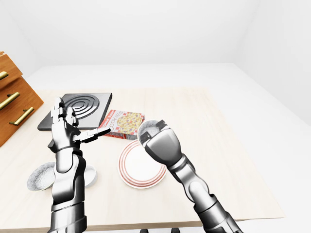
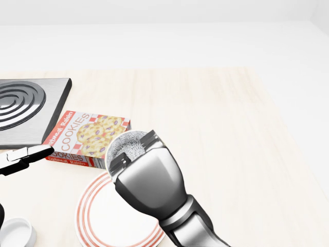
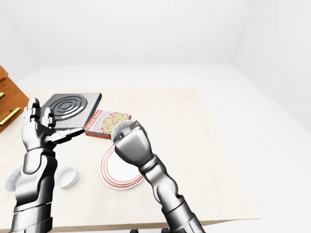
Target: Pick the akita bowl next to the plate and place it on the plate.
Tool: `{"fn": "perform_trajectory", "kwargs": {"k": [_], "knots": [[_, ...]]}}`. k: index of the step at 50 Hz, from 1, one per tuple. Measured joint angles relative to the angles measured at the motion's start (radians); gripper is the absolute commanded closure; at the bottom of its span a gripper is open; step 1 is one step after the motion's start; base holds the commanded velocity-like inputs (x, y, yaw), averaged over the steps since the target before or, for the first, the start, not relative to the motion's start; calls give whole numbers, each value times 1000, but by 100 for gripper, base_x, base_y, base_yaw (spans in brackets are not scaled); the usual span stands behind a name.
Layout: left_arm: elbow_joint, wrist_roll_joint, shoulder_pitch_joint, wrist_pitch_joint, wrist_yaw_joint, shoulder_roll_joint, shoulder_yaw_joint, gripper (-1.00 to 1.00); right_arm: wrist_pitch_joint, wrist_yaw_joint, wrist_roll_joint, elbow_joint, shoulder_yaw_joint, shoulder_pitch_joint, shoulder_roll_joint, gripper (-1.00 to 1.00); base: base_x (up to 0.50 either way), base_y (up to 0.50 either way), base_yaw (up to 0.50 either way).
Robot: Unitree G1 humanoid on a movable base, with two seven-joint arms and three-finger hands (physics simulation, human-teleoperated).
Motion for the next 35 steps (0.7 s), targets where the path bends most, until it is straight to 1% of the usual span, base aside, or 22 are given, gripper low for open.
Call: {"fn": "perform_trajectory", "kwargs": {"k": [4, 17, 35], "knots": [[2, 0, 0, 0, -1, 0, 1, -100, 0, 0, -23, 39, 23, -17, 3, 100, 0, 0, 0], [9, -1, 0, 0, -3, 0, 0, -100, 0, 0, -52, 129, 141, -50, -12, 100, 0, 0, 0], [16, -1, 0, 0, -6, -1, -2, -100, 0, 0, -52, 253, 218, -94, -12, 100, 0, 0, 0]]}}
